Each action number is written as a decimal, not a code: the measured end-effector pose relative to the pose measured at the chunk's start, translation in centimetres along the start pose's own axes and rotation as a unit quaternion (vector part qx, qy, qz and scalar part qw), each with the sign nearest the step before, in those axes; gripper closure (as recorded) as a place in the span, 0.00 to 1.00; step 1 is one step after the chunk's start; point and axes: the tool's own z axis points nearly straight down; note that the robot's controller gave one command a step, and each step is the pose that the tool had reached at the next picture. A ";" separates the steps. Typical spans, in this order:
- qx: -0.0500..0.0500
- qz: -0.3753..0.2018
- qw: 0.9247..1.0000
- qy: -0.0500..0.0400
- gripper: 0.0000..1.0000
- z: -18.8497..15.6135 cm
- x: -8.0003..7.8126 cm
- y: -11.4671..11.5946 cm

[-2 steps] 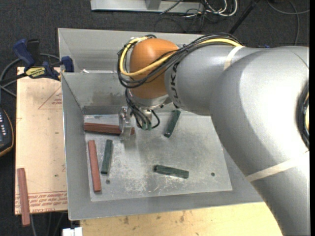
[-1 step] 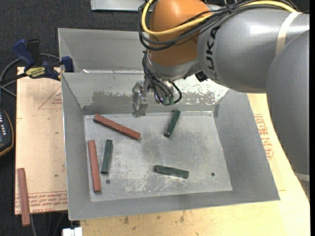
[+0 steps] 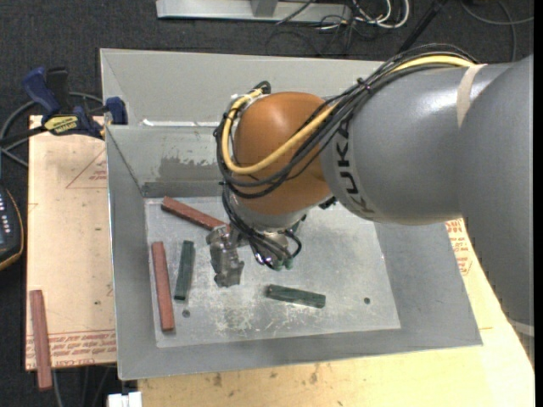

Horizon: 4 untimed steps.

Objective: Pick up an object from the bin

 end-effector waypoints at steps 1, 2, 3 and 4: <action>0.000 0.002 1.000 -0.003 0.00 -0.1 -0.2 -0.2; 0.000 -0.010 1.000 -0.006 0.00 10.6 -5.1 -4.8; 0.001 0.082 0.997 -0.008 0.00 10.2 -9.1 -13.6; 0.002 0.065 0.998 -0.006 0.00 10.2 -8.3 -20.0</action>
Offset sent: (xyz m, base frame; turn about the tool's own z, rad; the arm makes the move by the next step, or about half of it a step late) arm 0.0000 0.0000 0.0000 0.0000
